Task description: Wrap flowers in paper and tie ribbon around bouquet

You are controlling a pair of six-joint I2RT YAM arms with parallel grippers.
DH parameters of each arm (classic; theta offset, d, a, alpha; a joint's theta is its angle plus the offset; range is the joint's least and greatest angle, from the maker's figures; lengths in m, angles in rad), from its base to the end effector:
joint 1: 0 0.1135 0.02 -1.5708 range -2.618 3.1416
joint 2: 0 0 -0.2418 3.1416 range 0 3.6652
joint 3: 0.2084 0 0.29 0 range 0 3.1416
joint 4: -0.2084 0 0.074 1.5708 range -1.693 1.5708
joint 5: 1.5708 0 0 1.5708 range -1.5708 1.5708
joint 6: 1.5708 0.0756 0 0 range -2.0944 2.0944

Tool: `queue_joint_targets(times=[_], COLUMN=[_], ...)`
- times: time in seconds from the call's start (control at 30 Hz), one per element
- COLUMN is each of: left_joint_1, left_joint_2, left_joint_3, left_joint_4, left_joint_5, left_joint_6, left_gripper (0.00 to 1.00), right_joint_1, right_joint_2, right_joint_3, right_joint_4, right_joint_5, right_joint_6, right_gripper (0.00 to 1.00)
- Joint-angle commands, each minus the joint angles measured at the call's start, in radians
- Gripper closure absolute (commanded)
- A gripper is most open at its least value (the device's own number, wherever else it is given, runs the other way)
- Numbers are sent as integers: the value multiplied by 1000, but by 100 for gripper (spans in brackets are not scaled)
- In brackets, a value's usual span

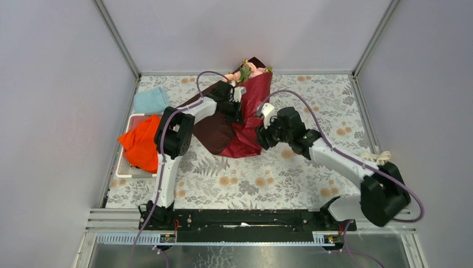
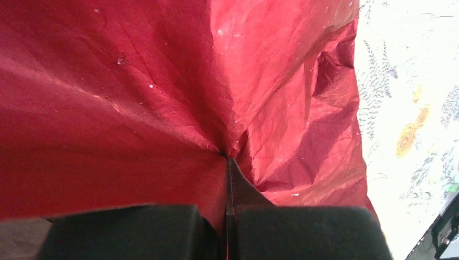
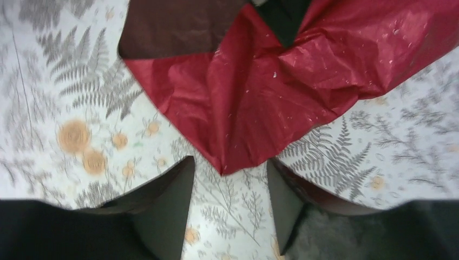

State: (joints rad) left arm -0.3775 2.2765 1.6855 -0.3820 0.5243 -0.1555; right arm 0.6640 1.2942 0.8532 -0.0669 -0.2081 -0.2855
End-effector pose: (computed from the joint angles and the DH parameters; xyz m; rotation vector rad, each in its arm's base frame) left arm 0.4735 -0.2285 0.0740 0.4954 2.5282 -0.8730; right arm 0.2782 0.2375 0.2073 -1.0713 1.8032 0.4462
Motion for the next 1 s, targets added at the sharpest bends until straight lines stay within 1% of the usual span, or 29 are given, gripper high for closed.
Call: queue_joint_targets(times=[0.0, 0.07, 0.1, 0.2, 0.37, 0.53, 0.63, 0.67, 0.73, 0.77, 0.8, 0.87, 0.9, 0.97], left_joint_1=[9, 10, 11, 19, 39, 42, 42, 42, 42, 42, 42, 43, 43, 43], left_joint_2=[-9, -10, -11, -18, -33, -51, -53, -54, -59, -61, -65, -72, -73, -74], left_joint_3=[-24, -28, -31, -47, -64, -96, -111, -114, -123, -127, -132, -140, -141, -150], left_joint_4=[25, 25, 25, 25, 23, 28, 30, 30, 34, 39, 44, 52, 53, 55], left_joint_5=[19, 30, 32, 37, 62, 71, 85, 90, 94, 96, 97, 95, 94, 94], left_joint_6=[-16, -23, -26, -30, -16, 10, 9, 6, -7, -11, -16, -23, -26, -29], left_gripper=[100, 100, 100, 100, 100, 100, 100, 100, 100, 100, 100, 100, 100, 100], right_joint_1=[-122, -148, -151, -152, -161, -162, -199, -231, -295, -315, -328, -348, -354, -360], right_joint_2=[202, 300, 336, 397, 404, 287, 225, 213, 224, 246, 276, 364, 408, 488], right_joint_3=[86, 110, 107, 75, -32, -138, -137, -131, -108, -86, -58, 4, 44, 85], right_joint_4=[185, 224, 242, 247, 195, 106, 73, 75, 123, 157, 186, 244, 269, 319], right_joint_5=[-161, -199, -203, -169, -115, -95, -114, -143, -213, -238, -254, -311, -334, -350], right_joint_6=[385, 459, 486, 512, 510, 509, 523, 542, 591, 614, 639, 695, 728, 781], right_gripper=[52, 66, 71, 78, 82, 82, 77, 72, 56, 48, 43, 37, 32, 28])
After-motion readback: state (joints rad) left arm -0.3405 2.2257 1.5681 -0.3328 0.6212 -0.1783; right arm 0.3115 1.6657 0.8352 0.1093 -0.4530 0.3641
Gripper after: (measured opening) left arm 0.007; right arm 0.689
